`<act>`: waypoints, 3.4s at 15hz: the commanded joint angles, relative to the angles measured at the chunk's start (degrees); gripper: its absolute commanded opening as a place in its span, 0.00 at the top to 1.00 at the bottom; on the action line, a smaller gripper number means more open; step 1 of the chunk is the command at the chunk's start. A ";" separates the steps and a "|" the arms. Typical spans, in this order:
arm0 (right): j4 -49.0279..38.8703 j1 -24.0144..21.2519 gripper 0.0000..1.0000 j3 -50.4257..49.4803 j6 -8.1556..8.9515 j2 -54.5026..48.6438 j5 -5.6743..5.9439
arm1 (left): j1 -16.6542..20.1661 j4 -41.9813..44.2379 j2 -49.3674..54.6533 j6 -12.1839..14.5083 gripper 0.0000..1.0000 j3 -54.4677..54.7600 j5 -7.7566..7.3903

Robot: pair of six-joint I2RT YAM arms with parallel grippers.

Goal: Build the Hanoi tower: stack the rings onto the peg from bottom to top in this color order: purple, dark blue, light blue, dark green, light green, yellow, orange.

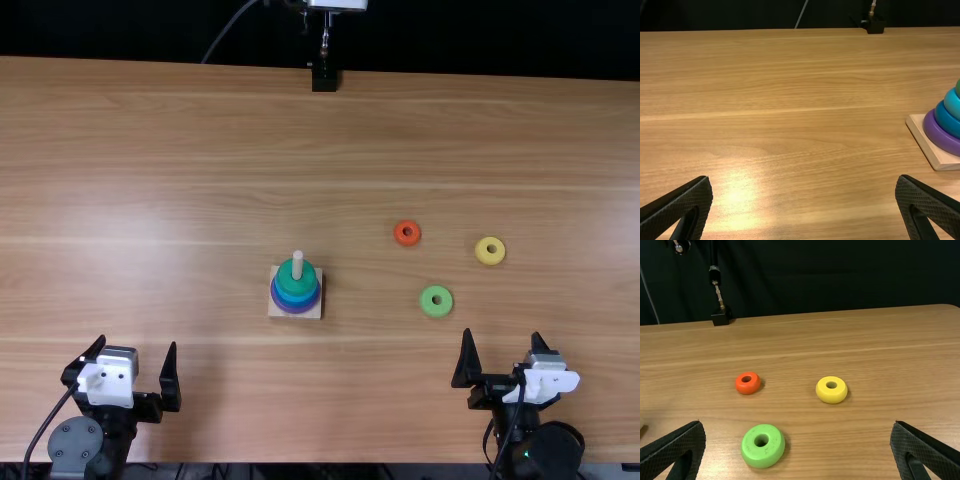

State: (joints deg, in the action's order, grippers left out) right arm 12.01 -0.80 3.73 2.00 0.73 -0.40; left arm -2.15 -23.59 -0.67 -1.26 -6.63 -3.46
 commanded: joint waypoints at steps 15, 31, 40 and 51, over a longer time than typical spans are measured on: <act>-0.66 -2.19 0.00 7.17 0.85 1.73 7.58 | 0.57 -2.25 0.67 1.15 0.00 6.63 -1.49; 18.22 9.41 0.00 49.71 0.95 60.00 8.63 | 0.57 -2.25 0.67 1.15 0.00 6.63 -1.39; 23.70 9.41 0.00 56.74 9.71 85.22 2.41 | 0.57 -2.25 0.67 1.15 0.00 6.63 -1.39; 24.02 9.41 0.00 58.50 10.34 99.64 2.30 | 0.57 -2.25 0.67 1.15 0.00 6.63 -1.49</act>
State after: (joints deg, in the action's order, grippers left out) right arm 35.94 7.88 60.82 11.22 98.94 1.93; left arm -2.13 -23.57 -0.67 -0.84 -6.63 -3.46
